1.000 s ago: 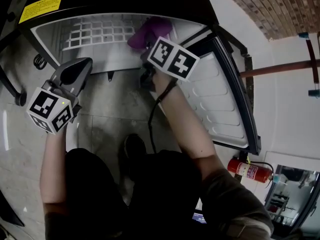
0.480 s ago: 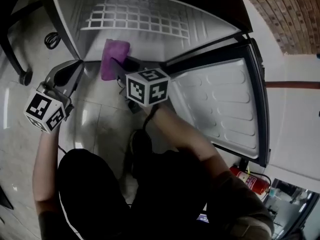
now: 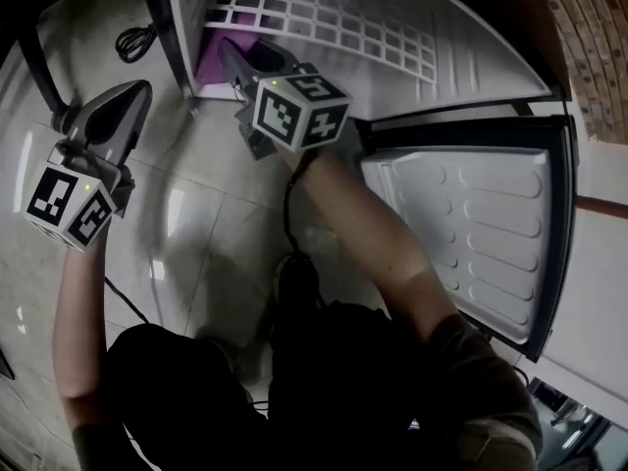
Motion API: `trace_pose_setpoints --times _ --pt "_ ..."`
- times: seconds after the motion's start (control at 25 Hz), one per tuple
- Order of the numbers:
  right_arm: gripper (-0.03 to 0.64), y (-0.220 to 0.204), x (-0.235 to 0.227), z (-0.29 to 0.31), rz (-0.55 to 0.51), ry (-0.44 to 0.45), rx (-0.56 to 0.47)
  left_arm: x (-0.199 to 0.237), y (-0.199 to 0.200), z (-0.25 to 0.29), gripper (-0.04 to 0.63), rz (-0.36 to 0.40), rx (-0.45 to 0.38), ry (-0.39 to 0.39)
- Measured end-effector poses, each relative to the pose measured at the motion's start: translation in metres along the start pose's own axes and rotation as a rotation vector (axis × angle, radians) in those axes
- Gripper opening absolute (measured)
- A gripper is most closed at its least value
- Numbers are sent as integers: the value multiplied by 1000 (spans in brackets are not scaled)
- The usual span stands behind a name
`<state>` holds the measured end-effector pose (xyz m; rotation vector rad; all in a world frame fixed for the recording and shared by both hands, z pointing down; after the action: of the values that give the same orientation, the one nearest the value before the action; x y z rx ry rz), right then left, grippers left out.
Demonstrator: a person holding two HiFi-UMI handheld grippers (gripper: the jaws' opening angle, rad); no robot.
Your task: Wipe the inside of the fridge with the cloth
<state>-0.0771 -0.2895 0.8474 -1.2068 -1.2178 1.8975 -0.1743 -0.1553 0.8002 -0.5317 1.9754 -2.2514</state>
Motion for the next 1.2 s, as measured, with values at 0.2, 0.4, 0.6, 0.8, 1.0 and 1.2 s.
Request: trace_pose_setpoints --times 0.2,0.4,0.6,0.8,1.0,1.2 --pt "77 -22 -11 30 -17 -41 82 -1 -13 11 17 14 34 -24" --pt "77 -47 -23 48 -39 -134 202 -2 -26 7 17 -40 52 -72" --pt "77 -77 -37 52 -146 -217 364 3 -37 4 17 -70 93 -40" --pt "78 -75 -60 43 -173 -269 429 3 -31 7 17 -94 92 -53" --pt "78 -64 -103 11 -133 -414 445 -12 -32 25 17 -91 108 -130" --pt "78 -58 -143 -52 -90 -567 478 -39 -44 51 17 -155 130 -209"
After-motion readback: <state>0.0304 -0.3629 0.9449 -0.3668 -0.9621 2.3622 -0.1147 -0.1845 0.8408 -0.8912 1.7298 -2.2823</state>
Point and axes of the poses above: the fingertips, and each gripper's own axes: z forward along the fingers, x to its left, y out of its top, the point moved 4 cm from there along -z, backward along the fingers, and after that the axes turned 4 degrees about -x, right-handed, at the moved point
